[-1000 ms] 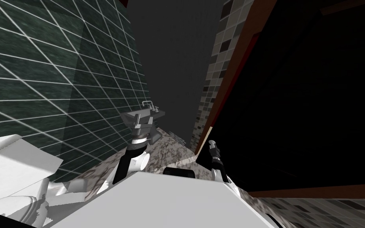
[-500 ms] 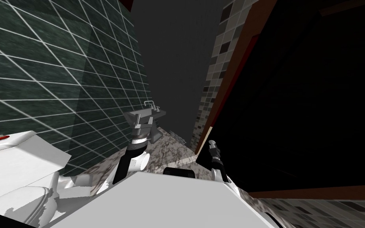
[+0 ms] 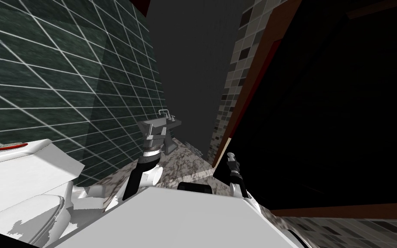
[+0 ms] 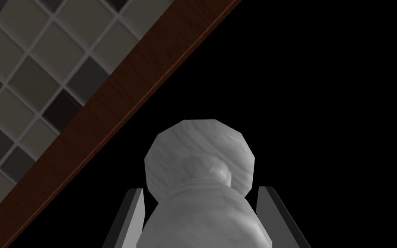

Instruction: Pull the door open

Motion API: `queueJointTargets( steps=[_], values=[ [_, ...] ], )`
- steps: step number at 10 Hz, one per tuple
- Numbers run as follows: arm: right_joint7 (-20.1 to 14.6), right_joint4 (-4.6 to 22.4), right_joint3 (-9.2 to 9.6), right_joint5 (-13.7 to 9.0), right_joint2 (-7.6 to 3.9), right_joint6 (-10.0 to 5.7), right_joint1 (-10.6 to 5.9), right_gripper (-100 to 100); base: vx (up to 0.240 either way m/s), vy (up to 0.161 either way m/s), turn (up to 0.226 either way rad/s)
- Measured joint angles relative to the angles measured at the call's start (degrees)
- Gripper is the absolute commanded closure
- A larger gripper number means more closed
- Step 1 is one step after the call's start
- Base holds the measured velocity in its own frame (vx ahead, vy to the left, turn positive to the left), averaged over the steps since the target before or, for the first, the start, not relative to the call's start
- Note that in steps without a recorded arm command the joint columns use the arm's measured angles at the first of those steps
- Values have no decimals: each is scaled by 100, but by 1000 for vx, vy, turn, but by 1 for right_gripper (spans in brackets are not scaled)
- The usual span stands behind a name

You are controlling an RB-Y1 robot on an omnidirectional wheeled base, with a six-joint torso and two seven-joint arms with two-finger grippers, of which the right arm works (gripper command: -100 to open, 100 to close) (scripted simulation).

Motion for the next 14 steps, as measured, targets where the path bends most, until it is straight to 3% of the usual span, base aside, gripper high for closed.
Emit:
queueJointTargets(
  steps=[14],
  values=[
    [-1866, 25, 226, -376, -71, -14, -37, 100, -28, -5, 25]
  ],
)
